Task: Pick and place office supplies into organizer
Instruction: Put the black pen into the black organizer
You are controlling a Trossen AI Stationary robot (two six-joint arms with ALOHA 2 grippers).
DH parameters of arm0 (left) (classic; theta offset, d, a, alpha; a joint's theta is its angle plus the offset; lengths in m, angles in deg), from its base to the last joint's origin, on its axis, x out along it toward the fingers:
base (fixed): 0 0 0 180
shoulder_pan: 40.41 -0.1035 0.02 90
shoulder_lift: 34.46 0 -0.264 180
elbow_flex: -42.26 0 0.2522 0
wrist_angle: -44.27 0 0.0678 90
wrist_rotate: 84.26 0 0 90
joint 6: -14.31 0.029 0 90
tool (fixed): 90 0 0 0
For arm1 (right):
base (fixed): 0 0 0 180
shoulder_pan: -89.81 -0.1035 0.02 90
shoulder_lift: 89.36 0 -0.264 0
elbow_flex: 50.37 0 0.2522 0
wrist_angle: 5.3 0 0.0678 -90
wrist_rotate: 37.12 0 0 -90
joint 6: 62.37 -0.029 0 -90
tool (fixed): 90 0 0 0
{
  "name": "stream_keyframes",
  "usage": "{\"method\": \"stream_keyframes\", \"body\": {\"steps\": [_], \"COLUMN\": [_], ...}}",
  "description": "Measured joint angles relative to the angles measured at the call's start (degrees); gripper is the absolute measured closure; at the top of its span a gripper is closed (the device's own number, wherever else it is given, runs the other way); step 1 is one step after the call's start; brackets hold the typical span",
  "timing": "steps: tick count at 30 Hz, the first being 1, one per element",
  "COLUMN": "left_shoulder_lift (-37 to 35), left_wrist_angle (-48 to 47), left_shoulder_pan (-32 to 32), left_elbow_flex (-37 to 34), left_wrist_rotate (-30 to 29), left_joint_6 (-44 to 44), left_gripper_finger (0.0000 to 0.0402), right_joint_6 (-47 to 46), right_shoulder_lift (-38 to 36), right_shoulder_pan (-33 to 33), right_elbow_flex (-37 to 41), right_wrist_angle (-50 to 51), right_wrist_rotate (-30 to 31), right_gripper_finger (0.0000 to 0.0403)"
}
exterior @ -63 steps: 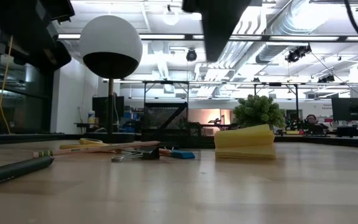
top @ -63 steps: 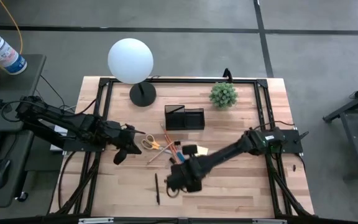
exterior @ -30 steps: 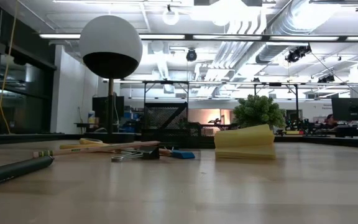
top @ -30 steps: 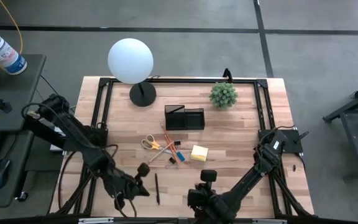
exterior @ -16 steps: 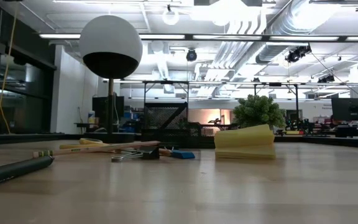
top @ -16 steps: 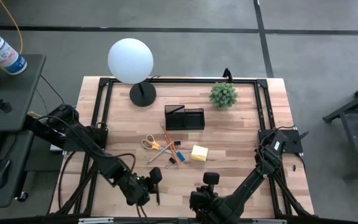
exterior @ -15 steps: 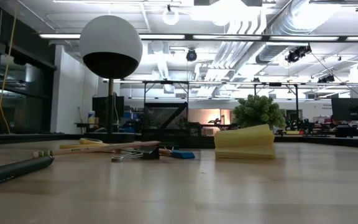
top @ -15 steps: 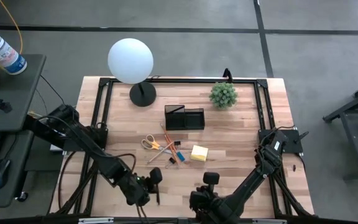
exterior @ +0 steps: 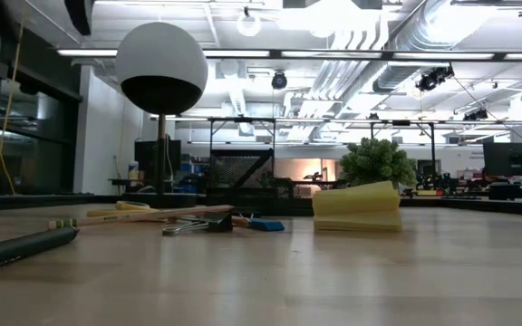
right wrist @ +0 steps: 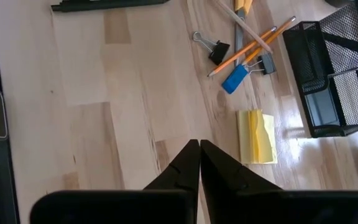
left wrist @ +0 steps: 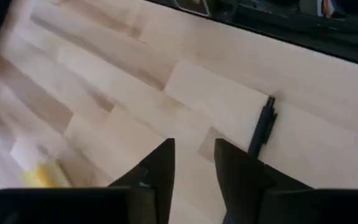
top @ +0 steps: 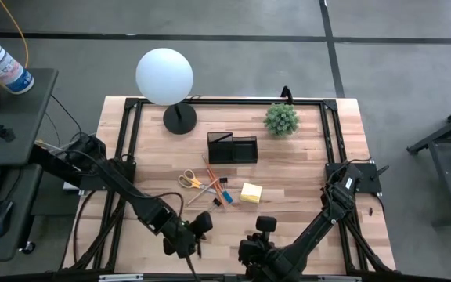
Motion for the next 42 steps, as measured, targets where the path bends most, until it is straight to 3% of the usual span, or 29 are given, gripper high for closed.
{"method": "stream_keyframes", "body": {"steps": [12, 22, 28, 33, 42], "left_shoulder_lift": [6.2, 6.3, 7.1, 7.1, 7.1], "left_wrist_angle": [-0.9, -3.3, -7.8, -9.2, -12.1], "left_shoulder_pan": [0.1, 0.0, 0.0, 0.0, 0.0], "left_elbow_flex": [-0.1, -0.2, -0.2, -0.2, 0.2], "left_wrist_rotate": [-1.0, 0.0, -7.5, -10.1, -6.7], "left_joint_6": [6.5, 9.3, 11.3, 11.9, 7.0], "left_gripper_finger": [0.0295, 0.0293, 0.0293, 0.0293, 0.0293], "right_joint_6": [-0.1, -0.3, -0.3, -0.4, -0.4], "right_shoulder_lift": [0.0, 0.0, 0.0, 0.0, 0.0], "right_shoulder_pan": [0.0, 0.2, 0.6, 0.9, 0.9], "right_elbow_flex": [0.0, 0.0, 0.0, 0.0, 0.0], "right_wrist_angle": [0.0, 0.0, 0.0, 0.0, 0.0], "right_wrist_rotate": [-0.2, -0.2, -0.2, -0.5, -0.6], "right_gripper_finger": [0.0392, 0.0392, 0.0392, 0.0392, 0.0392]}}
